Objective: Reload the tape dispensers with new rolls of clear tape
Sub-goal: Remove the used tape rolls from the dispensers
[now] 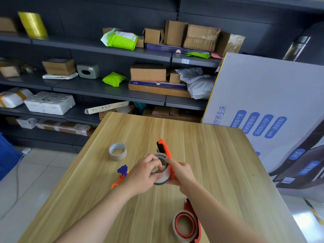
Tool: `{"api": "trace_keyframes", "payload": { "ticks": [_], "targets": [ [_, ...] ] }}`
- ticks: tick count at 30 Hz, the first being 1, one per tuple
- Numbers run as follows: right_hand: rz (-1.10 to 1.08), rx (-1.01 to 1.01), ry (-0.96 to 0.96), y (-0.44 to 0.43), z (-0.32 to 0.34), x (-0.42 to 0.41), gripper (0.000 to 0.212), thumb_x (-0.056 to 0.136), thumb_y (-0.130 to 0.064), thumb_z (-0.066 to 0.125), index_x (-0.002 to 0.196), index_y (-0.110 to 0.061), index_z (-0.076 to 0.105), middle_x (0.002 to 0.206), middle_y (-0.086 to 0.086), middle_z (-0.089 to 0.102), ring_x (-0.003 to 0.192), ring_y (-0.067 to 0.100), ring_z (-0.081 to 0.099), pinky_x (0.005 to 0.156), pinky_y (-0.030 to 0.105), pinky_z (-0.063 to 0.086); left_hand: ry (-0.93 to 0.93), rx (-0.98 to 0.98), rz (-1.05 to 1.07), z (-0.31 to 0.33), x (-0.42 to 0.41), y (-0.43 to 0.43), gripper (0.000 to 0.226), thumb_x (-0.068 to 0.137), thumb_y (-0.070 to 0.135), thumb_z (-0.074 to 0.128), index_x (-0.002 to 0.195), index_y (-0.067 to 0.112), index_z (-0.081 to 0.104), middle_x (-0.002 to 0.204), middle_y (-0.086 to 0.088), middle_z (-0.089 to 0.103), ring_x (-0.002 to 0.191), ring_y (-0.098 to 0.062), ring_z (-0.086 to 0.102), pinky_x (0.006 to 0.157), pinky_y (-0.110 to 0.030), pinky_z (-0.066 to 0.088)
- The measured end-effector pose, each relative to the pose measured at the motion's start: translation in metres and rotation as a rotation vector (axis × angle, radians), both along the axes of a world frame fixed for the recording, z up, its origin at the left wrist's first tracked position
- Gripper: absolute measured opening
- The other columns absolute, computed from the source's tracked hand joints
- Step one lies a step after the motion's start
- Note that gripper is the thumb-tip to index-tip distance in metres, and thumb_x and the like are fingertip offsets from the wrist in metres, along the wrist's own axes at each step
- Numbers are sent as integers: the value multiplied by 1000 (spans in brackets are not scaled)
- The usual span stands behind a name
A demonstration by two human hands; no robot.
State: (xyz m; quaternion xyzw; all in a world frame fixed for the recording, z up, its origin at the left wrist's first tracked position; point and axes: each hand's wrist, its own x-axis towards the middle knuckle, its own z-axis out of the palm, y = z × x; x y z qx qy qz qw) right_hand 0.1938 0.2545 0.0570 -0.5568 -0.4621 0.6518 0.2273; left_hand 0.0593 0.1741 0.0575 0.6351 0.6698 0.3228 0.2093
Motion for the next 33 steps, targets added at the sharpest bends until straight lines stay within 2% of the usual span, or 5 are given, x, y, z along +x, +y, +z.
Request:
{"api": "trace_keyframes", "payload": {
  "ticks": [7,11,17,21,33],
  "targets": [
    [-151,-147,179,-4,-3,1,40,83,-41,69,102,-6,68,90,16,73,75,30,72,65,36,59,-242,-41,26,1,-8,-4,19,89,19,64,80,35,57,98,12,51,79,0,51,69,-16,40],
    [-81,-211,440,-6,-3,-4,70,72,-67,70,114,-12,72,114,18,71,107,32,68,98,46,52,-291,-12,63,2,-7,-2,19,90,16,63,81,31,58,92,12,52,73,6,48,65,-15,33],
    [68,-207,520,-11,0,-7,53,74,-28,76,118,1,65,117,20,69,102,31,67,86,39,54,-339,64,147,8,-14,-3,12,93,17,59,85,25,60,96,9,56,91,-6,55,76,-18,39],
    [20,-213,479,-13,1,-10,27,86,-7,66,108,8,63,96,20,69,82,29,68,78,37,55,-277,119,220,9,-14,-4,15,95,13,55,84,19,64,73,12,57,64,-1,49,60,-19,35],
    [-24,-151,311,-10,11,-10,10,96,-1,54,93,0,64,79,12,73,74,27,69,71,38,57,-200,92,319,6,-19,-4,18,100,23,42,84,15,47,62,5,44,55,-13,38,55,-31,30]
  ]
}}
